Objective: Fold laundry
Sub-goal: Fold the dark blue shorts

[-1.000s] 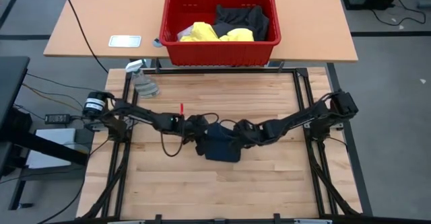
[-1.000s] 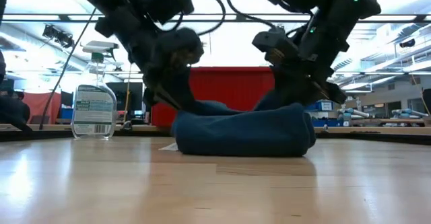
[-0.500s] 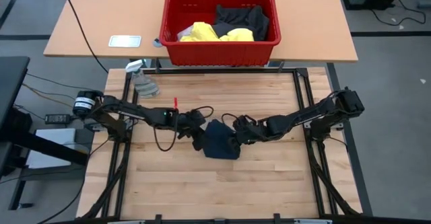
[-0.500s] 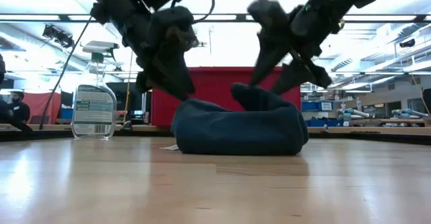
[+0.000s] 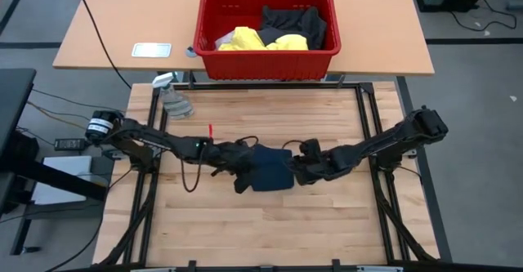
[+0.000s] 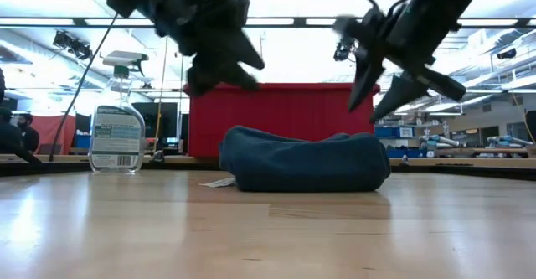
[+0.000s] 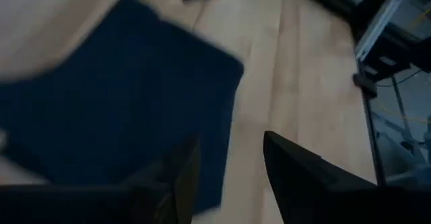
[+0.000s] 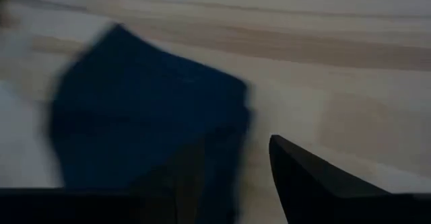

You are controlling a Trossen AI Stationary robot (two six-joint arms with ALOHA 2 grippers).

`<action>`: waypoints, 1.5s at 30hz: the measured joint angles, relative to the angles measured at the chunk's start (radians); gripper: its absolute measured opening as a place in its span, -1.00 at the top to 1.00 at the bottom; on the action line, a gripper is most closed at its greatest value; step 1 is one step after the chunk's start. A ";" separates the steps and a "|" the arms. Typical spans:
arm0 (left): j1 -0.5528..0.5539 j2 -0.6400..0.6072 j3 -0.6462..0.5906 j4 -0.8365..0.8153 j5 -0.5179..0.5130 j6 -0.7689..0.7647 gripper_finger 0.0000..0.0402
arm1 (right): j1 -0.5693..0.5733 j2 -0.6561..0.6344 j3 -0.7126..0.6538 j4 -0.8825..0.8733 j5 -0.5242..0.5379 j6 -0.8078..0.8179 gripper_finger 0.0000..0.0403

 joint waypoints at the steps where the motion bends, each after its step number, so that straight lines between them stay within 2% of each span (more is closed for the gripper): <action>1: 0.007 0.011 0.000 0.037 -0.004 0.026 0.19 | 0.011 -0.006 0.000 0.015 0.001 0.000 0.13; 8: 0.103 0.102 0.001 0.204 0.010 0.145 0.21 | 0.062 -0.011 0.000 0.040 0.001 0.050 0.13; 13: 0.116 0.204 0.000 0.309 0.028 0.257 0.21 | 0.083 -0.011 0.000 0.031 0.001 0.071 0.13; 16: 0.112 0.268 0.001 0.330 0.029 0.298 0.21 | 0.086 -0.011 0.000 0.021 0.002 0.072 0.13; 20: 0.122 0.343 0.000 0.304 0.031 0.281 0.21 | 0.086 -0.011 0.000 0.017 0.011 0.071 0.13; 26: 0.148 0.357 0.008 0.157 0.030 0.088 0.27 | 0.086 -0.011 0.000 0.016 0.027 0.054 0.13; 32: 0.118 0.278 0.003 -0.008 -0.027 -0.012 0.38 | 0.086 -0.011 0.000 0.015 0.020 0.001 0.16; 40: -0.003 0.133 -0.004 -0.394 -0.263 -0.191 0.40 | 0.114 -0.011 0.000 0.015 -0.005 -0.088 0.17; 45: -0.120 0.100 -0.005 -0.568 -0.353 -0.365 0.40 | 0.133 -0.011 0.000 0.017 -0.008 -0.136 0.17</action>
